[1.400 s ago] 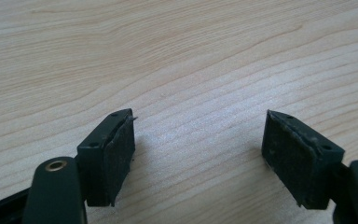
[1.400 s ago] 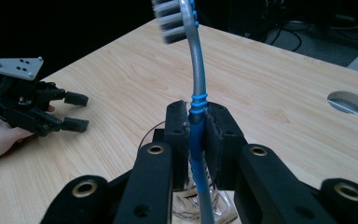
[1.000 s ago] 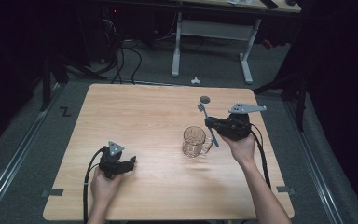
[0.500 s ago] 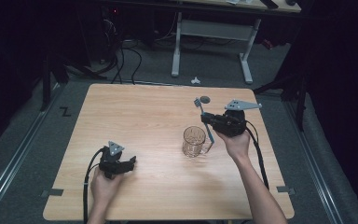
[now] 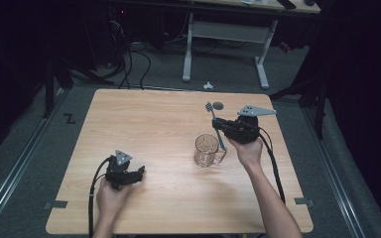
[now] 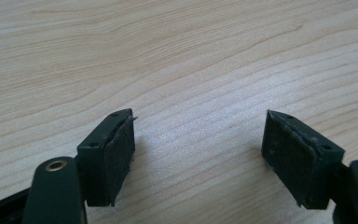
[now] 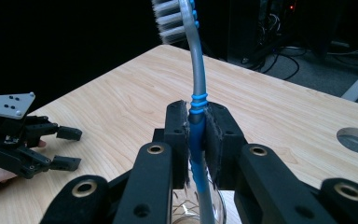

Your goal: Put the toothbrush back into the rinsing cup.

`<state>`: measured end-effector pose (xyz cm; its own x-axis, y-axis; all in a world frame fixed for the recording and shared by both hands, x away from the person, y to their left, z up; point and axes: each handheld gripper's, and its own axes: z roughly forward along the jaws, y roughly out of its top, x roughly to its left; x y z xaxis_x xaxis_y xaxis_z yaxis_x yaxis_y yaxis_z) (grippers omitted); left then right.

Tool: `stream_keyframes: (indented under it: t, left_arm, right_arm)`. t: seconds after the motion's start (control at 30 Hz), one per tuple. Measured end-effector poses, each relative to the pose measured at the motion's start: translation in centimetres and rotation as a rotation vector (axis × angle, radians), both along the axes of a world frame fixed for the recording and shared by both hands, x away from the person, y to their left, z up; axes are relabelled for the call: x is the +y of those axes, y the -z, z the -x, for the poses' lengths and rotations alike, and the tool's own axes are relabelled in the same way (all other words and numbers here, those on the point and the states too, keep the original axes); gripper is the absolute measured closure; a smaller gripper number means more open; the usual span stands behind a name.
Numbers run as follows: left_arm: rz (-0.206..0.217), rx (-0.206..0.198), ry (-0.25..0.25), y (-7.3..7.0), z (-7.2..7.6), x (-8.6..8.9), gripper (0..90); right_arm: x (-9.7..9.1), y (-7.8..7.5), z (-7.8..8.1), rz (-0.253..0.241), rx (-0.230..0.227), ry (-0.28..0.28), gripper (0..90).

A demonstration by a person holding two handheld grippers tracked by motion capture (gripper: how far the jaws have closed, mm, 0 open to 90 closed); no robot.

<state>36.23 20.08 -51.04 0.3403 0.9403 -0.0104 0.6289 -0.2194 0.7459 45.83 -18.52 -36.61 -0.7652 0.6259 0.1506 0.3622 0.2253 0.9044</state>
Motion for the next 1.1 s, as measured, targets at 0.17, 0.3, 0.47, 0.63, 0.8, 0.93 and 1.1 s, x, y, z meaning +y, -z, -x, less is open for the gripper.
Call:
stream_keyframes:
  t: [0.17,0.3,0.47,0.63,0.8,0.93,1.1]
  left_arm:
    - [0.0,0.0,0.0,0.0,0.0,0.0,26.1]
    - [0.0,0.0,0.0,0.0,0.0,0.0,26.0]
    - [0.001,0.0,0.0,0.0,0.0,0.0,26.1]
    - [0.001,0.0,0.0,0.0,0.0,0.0,26.1]
    - [0.0,0.0,0.0,0.0,0.0,0.0,26.0]
    - [0.001,0.0,0.0,0.0,0.0,0.0,26.1]
    - [0.001,0.0,0.0,0.0,0.0,0.0,26.1]
  right_arm:
    - [-0.04,0.2,-0.16,-0.003,0.003,0.007,80.1]
    - [-0.05,0.3,-0.16,-0.003,0.0,0.01,80.0]
    - [-0.13,0.47,-0.22,-0.006,0.004,0.012,79.9]
    - [-0.25,0.68,-0.24,-0.004,0.006,0.014,79.8]
    - [-0.4,0.68,-0.19,0.002,0.008,0.016,79.7]
    - [-0.68,0.65,-0.07,0.009,0.012,0.019,79.7]
    - [-0.92,0.57,0.07,0.015,0.016,0.022,79.7]
